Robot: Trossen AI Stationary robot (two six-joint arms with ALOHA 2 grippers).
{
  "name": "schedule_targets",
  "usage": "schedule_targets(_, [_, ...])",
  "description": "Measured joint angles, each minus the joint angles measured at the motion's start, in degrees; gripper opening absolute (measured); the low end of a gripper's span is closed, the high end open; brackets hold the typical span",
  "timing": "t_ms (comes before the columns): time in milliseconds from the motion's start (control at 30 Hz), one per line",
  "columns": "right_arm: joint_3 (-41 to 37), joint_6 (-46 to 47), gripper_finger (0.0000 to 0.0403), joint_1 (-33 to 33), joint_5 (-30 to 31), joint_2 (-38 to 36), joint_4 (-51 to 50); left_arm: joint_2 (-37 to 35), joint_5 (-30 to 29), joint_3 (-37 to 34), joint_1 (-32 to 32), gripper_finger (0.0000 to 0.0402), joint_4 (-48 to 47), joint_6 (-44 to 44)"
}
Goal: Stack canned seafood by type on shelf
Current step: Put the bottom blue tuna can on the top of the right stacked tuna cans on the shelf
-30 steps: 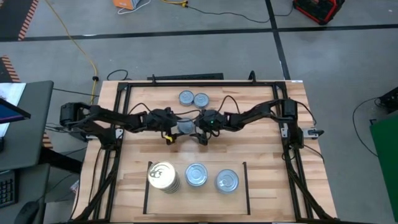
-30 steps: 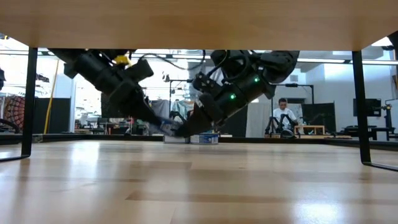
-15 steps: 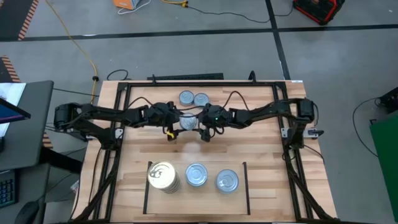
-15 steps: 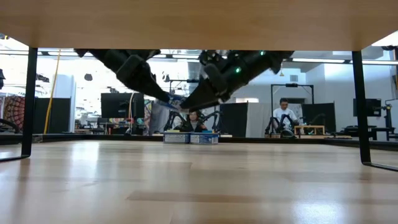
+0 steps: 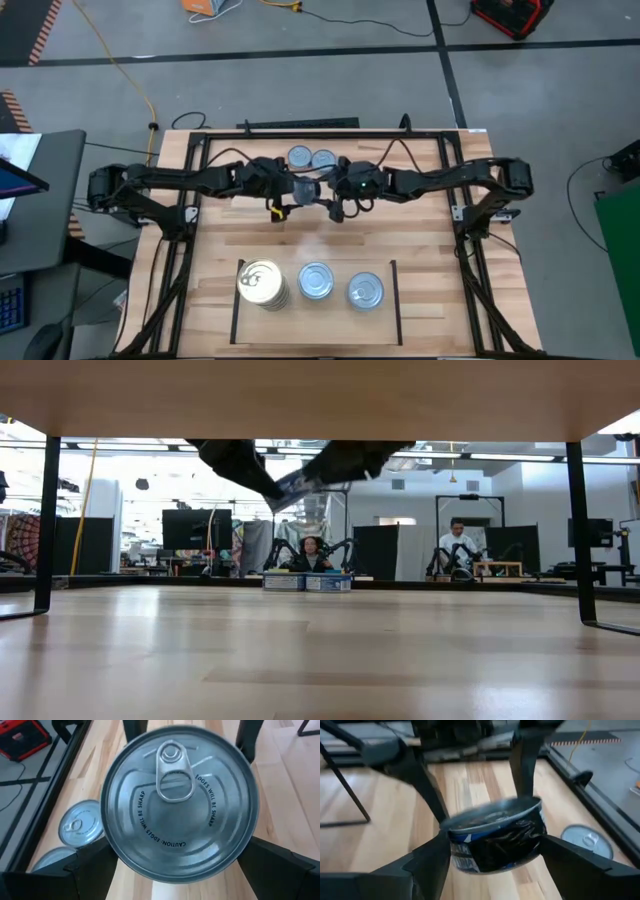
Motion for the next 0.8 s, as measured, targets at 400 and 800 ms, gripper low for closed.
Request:
schedule_targets(400, [0.1, 0.4, 0.033, 1.7, 0.9, -3.5, -0.9, 0.0, 0.6, 6.9, -1.6, 0.037, -7.2, 1.3])
schedule_targets(800, [4.9, 0.4, 0.0331, 3.7, 4.2, -3.3, -6.9, -0.5, -0.4, 11.8, -2.8, 0.037, -14.3, 2.0])
